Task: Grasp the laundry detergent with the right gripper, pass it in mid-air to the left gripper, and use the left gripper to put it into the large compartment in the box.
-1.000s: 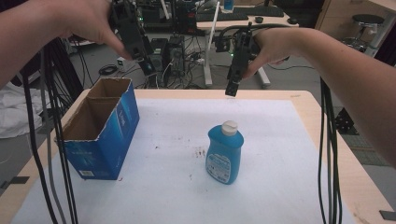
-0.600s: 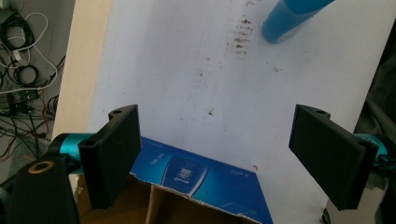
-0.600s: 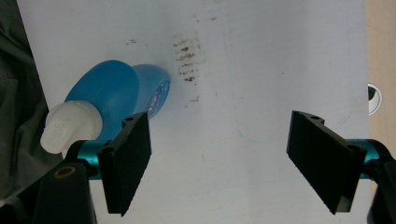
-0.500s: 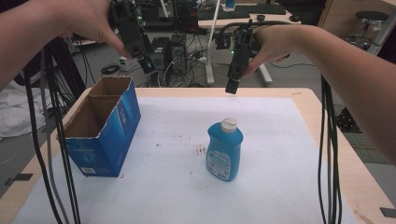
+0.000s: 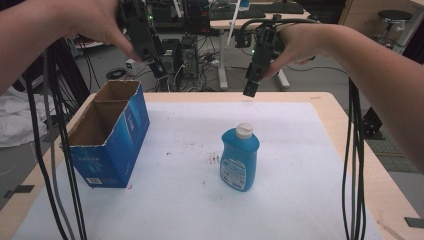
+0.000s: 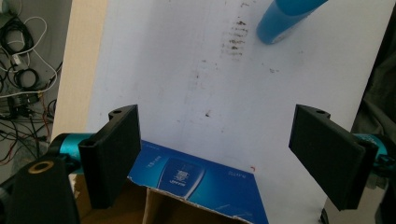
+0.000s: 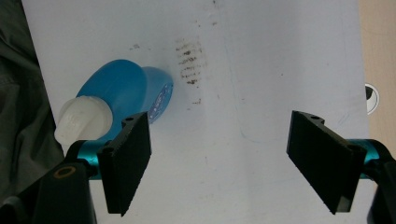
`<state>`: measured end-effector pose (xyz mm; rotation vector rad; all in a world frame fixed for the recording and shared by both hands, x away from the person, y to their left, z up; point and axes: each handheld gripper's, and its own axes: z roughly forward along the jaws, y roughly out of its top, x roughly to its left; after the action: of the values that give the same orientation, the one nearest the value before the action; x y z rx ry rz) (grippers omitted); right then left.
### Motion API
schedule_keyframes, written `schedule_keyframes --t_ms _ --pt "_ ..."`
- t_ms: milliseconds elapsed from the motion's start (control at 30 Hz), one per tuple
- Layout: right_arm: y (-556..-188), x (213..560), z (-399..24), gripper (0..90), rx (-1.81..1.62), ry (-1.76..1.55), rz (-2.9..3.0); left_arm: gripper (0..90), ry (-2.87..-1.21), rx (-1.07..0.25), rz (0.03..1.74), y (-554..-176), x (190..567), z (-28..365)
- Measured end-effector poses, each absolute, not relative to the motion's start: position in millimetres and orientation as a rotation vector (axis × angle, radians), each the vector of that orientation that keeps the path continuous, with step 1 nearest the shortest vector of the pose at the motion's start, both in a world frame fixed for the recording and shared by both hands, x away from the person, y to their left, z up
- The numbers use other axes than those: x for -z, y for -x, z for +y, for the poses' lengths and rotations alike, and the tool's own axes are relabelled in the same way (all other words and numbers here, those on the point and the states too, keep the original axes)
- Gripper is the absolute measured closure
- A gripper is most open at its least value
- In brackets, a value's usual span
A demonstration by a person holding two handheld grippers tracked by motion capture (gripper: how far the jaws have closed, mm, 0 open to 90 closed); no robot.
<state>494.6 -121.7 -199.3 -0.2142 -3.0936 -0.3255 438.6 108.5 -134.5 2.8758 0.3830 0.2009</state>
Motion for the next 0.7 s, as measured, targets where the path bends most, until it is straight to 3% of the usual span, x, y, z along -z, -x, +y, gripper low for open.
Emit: schedule_keyframes --t_ms 300,367,400,700 --pt "-485.0 195.8 -149.0 21.5 0.444 0.29 -3.098 17.0 -2.868 -0.207 0.388 -439.0 135.4 111.3" --pt "-482.7 195.8 -152.6 18.5 0.46 0.302 -3.096 17.0 -2.873 -0.202 0.382 -438.9 135.7 111.5" --pt "-478.4 196.5 -160.3 12.7 0.497 0.334 -3.112 17.0 -2.872 -0.205 0.384 -438.4 136.5 111.3" --pt "-462.5 203.1 -187.8 12.7 0.617 0.371 -3.096 17.0 -2.875 -0.205 0.379 -437.3 136.5 110.3"
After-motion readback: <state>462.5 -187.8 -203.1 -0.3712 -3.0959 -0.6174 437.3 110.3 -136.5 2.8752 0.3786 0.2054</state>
